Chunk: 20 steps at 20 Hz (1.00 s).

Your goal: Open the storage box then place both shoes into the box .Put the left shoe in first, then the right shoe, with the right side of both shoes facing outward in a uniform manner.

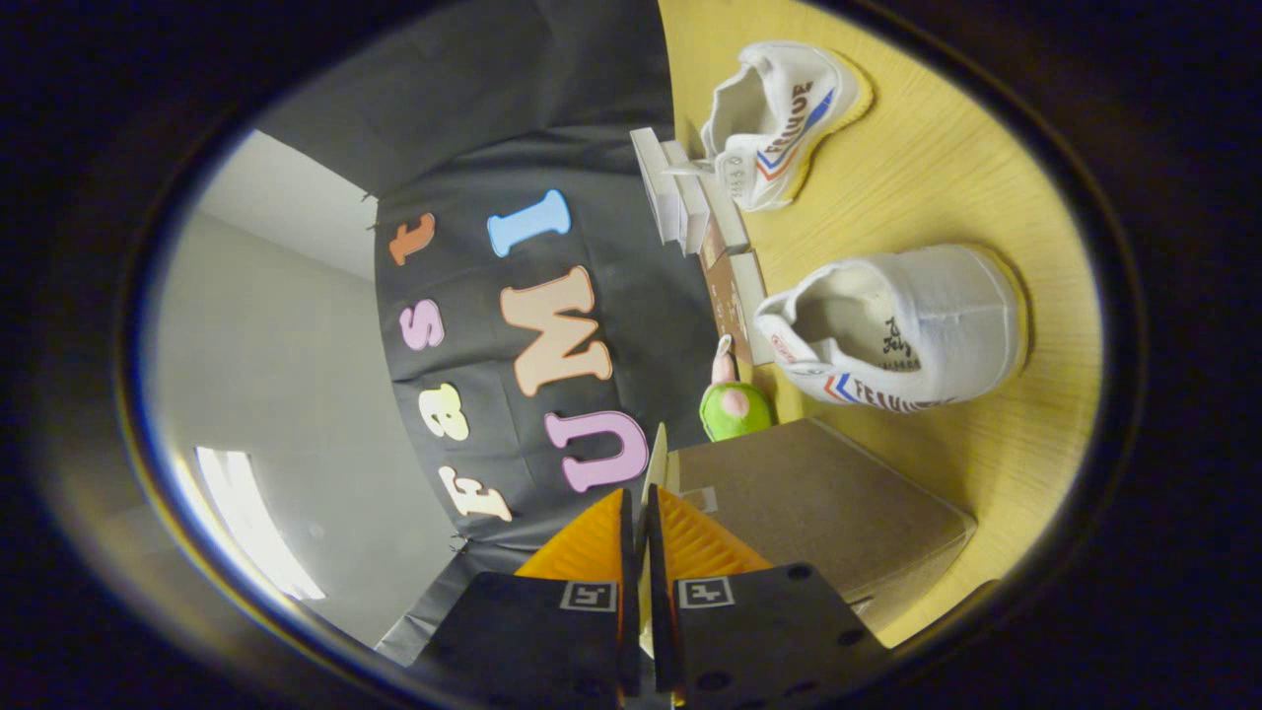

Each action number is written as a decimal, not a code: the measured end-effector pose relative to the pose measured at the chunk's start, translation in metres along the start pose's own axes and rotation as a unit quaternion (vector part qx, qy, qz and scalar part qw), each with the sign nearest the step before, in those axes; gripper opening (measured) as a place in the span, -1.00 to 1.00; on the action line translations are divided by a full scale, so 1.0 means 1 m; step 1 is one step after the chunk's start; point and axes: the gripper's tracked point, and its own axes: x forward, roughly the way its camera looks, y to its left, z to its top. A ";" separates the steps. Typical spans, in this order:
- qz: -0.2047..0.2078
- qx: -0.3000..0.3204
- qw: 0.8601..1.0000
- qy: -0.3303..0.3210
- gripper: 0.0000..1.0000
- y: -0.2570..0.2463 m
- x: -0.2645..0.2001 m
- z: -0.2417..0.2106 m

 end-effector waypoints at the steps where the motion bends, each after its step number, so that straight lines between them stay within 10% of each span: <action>1: 0.008 -0.001 1.000 0.002 -0.83 0.006 0.000 -0.003; 20: 0.115 -0.073 0.974 0.179 -0.76 0.124 -0.016 -0.213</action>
